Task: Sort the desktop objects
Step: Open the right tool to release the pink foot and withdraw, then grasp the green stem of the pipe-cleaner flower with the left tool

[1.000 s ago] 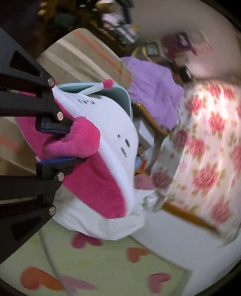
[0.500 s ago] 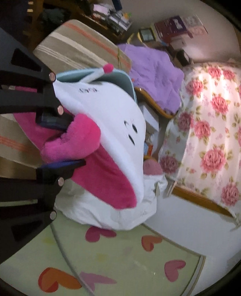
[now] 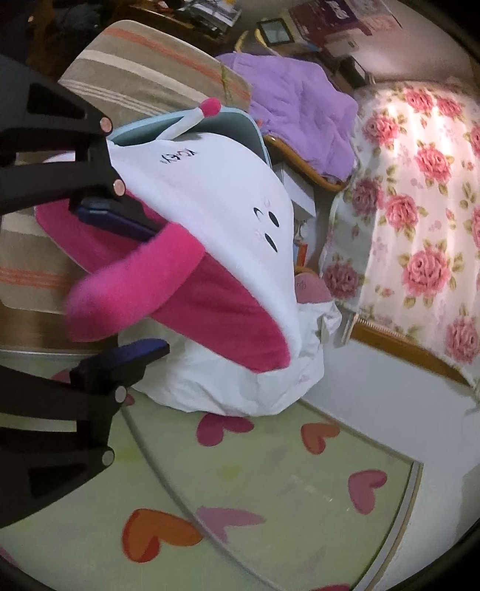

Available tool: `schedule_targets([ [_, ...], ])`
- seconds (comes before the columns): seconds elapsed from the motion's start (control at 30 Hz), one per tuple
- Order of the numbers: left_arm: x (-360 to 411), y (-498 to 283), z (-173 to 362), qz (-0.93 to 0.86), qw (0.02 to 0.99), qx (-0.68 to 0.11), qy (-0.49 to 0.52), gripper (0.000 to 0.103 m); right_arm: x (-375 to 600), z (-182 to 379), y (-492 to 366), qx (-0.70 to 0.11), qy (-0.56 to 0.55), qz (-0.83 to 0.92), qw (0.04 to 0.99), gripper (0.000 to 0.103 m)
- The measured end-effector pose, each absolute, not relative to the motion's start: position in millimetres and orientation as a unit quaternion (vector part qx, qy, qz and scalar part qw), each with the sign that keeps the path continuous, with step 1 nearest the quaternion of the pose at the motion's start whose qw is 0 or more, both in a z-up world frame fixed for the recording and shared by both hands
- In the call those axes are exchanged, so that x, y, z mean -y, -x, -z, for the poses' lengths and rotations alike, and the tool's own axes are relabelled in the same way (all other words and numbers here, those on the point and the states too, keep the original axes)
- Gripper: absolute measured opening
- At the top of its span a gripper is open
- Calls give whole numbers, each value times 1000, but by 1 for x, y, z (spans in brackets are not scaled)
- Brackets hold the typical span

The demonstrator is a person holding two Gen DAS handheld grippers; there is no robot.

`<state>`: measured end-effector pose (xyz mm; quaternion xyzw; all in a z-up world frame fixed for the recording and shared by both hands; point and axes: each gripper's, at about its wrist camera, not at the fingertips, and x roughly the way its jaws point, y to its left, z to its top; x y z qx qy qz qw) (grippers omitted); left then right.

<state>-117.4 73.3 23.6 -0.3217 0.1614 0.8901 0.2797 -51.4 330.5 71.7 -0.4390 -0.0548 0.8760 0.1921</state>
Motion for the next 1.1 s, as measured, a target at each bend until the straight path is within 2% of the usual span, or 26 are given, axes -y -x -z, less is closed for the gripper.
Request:
schedule_targets([
  [0.17, -67, 120, -26, -891, 280, -165, 318, 87, -316, -82, 37, 7, 440, -876, 200, 59],
  [0.7, -32, 132, -46, -898, 273, -172, 299, 87, -227, -108, 67, -16, 408, -894, 184, 59],
  [1.1, 9, 178, -36, -907, 192, -163, 336, 87, -199, -84, 79, -63, 402, -903, 136, 59],
])
